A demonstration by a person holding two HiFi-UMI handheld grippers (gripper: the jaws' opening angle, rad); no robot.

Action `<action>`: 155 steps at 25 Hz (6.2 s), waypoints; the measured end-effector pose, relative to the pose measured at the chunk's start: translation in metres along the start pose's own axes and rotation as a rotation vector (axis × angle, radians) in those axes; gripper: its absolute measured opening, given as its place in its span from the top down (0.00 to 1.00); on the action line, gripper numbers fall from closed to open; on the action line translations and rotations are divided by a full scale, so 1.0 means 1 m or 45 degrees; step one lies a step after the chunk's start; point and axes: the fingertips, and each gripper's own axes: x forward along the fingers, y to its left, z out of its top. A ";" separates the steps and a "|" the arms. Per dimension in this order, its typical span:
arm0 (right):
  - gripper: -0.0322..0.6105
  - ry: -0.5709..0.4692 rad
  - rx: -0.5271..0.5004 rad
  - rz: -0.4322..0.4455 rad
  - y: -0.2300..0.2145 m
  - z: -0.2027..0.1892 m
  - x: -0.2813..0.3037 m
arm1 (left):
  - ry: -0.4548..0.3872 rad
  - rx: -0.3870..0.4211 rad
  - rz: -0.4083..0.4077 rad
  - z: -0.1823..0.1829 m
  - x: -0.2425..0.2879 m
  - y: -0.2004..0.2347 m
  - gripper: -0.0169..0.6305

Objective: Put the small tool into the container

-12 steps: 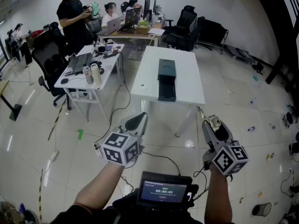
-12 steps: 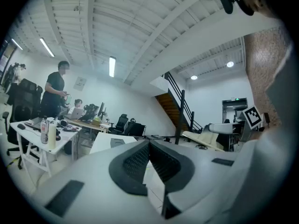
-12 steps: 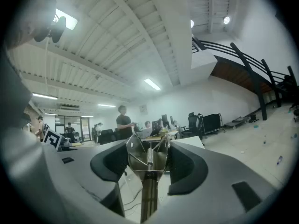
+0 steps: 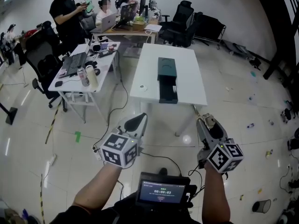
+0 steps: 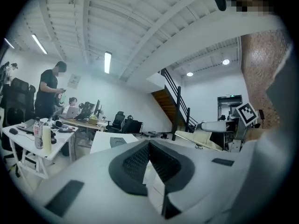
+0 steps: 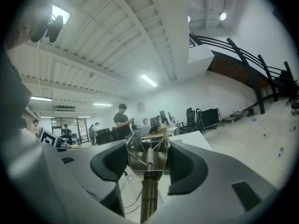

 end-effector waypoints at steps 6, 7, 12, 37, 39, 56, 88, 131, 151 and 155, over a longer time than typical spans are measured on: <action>0.56 0.010 0.025 0.045 -0.042 -0.002 0.074 | 0.009 -0.024 0.031 0.001 0.074 0.033 0.94; 0.56 0.015 0.032 0.057 -0.051 -0.001 0.088 | 0.012 -0.024 0.040 0.003 0.089 0.038 0.94; 0.56 0.051 0.011 0.149 -0.096 0.015 0.159 | -0.020 -0.005 0.090 0.028 0.169 0.058 0.94; 0.56 0.188 0.114 0.134 -0.199 0.001 0.401 | 0.096 -0.036 0.194 0.037 0.372 0.195 0.94; 0.56 0.212 0.118 0.116 -0.196 -0.012 0.421 | 0.102 -0.031 0.189 0.037 0.381 0.217 0.94; 0.56 0.519 0.165 -0.106 -0.226 -0.167 0.558 | 0.306 -0.105 0.032 -0.034 0.456 0.323 0.94; 0.56 0.677 0.498 -0.224 -0.259 -0.281 0.653 | 0.433 -0.180 -0.050 -0.086 0.495 0.379 0.94; 0.56 0.897 0.053 -0.316 -0.289 -0.276 0.649 | 0.528 -0.182 0.006 -0.126 0.573 0.367 0.94; 0.86 0.928 0.068 -0.286 -0.300 -0.272 0.647 | 0.547 -0.257 0.016 -0.133 0.572 0.359 0.94; 0.86 0.946 0.060 -0.264 -0.297 -0.273 0.646 | 0.549 -0.258 0.018 -0.134 0.570 0.359 0.94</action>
